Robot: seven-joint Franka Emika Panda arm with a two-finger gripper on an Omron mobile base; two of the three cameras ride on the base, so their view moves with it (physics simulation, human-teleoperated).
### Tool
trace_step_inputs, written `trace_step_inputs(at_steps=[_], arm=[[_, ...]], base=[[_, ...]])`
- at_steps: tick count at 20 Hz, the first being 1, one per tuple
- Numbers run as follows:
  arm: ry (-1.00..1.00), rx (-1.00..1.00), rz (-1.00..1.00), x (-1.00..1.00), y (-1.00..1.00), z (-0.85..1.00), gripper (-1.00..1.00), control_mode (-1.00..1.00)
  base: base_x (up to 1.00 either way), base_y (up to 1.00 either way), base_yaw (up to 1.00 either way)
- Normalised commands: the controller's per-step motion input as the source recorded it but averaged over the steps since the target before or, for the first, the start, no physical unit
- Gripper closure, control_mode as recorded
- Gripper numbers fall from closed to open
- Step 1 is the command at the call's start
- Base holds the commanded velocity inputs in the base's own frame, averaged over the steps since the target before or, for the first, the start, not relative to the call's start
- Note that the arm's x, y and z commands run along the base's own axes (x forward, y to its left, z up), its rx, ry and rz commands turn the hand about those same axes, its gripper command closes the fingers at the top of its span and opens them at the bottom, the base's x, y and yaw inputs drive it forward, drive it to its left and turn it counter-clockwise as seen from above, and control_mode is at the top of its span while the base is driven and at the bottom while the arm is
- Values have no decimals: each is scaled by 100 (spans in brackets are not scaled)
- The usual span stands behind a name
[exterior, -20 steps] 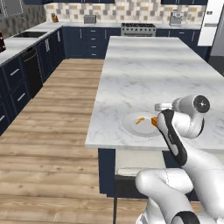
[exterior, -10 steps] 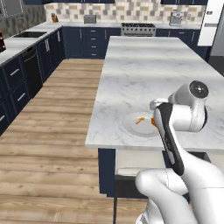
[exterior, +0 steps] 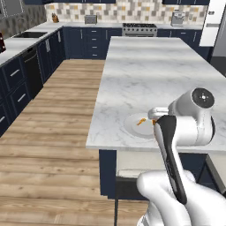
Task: Take the cheese, shrimp, and lemon from the fridge and place them on the plate on the dining counter to create an appetizer plate.
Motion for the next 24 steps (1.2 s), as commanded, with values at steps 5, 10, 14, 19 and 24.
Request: trace_step_inputs(at_steps=[5, 10, 14, 19, 24], arm=[[-1, 0, 0, -24, 11, 0, -100, 100], [0, 0, 0, 0, 0, 0, -100, 100], [0, 0, 0, 0, 0, 0, -100, 100], [0, 0, 0, 0, 0, 0, -100, 100], [0, 0, 0, 0, 0, 0, -100, 100]], base=[[-32, 20, 0], [8, 92, -6], [54, 100, -21], [32, 96, -24], [61, 98, -24]])
